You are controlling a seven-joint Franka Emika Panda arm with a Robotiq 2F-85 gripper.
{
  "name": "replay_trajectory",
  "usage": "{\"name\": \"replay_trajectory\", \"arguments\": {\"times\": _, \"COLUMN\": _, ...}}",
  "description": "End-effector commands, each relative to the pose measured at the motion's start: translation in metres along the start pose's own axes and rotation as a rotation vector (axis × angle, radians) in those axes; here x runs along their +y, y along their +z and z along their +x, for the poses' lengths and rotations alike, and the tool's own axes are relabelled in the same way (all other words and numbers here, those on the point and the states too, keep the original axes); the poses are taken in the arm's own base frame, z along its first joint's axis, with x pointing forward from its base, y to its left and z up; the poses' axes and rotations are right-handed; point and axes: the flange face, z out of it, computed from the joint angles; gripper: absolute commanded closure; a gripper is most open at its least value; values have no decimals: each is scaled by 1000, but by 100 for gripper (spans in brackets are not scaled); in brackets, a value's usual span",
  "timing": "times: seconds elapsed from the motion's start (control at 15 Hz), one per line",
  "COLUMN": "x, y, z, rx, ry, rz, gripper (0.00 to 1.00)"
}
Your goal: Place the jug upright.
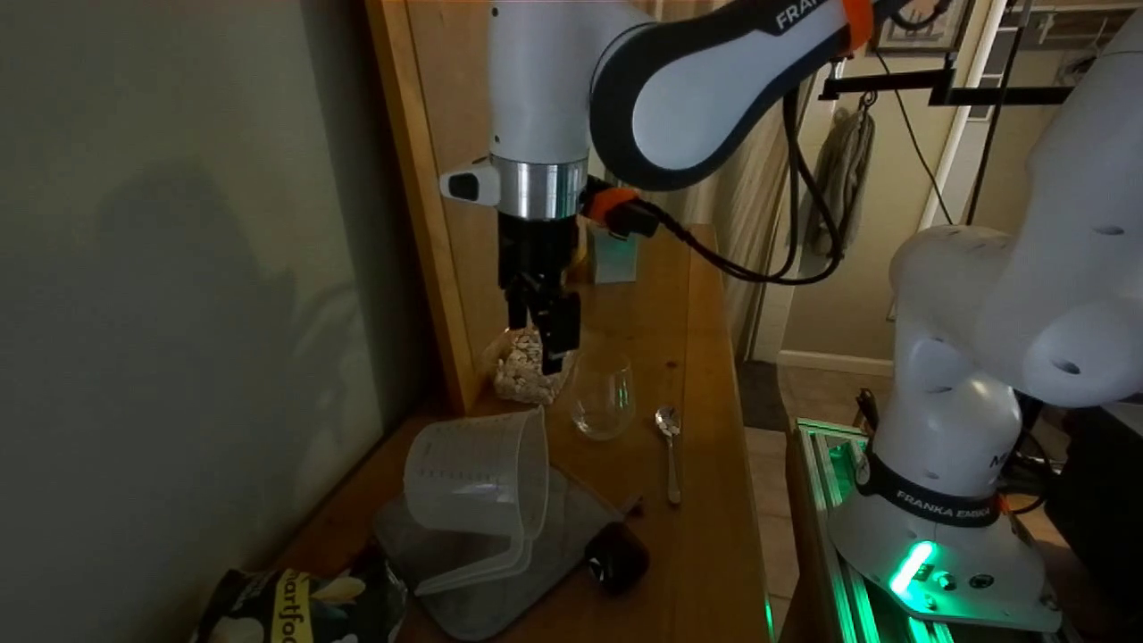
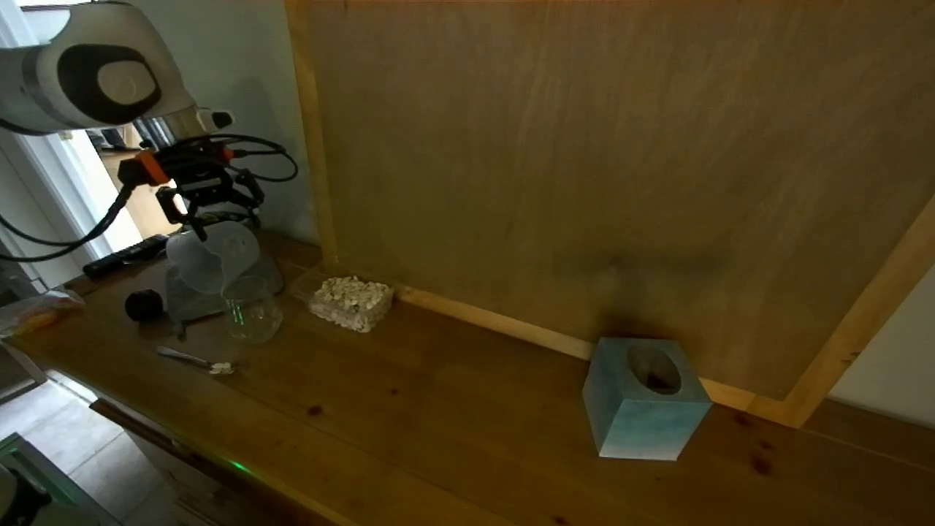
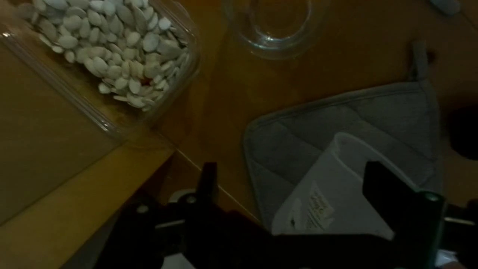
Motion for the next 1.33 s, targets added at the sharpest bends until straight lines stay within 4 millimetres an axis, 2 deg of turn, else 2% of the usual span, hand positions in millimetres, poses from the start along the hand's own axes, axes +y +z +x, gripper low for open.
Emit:
{"name": "replay_trajectory", "arguments": {"times": 0.0, "x": -4, "y": 7, "z": -15, "rx": 56, "ry": -123, "rz": 149, "gripper": 0}}
{"name": "replay_trajectory", "arguments": {"times": 0.07, "x": -6, "y": 10, "z": -19, "rx": 49, "ry": -161, "rz": 192, "gripper": 0}}
{"name": "replay_trajectory", "arguments": {"times": 0.13, "x": -1, "y": 9, "z": -10, "rx": 28, "ry": -99, "rz": 121, "gripper": 0}}
{"name": "replay_trajectory", "arguments": {"times": 0.47, "x": -1, "y": 13, "z": -14, "rx": 30, "ry": -149, "rz": 169, "gripper": 0}}
{"name": "replay_trajectory", "arguments": {"times": 0.93, "x": -42, "y": 8, "z": 1, "rx": 86, "ry": -495, "rz": 154, "gripper": 0}}
{"name": "replay_trajectory", "arguments": {"times": 1.27, "x": -52, "y": 18, "z": 6, "rx": 141, "ry": -668, "rz": 117, "gripper": 0}}
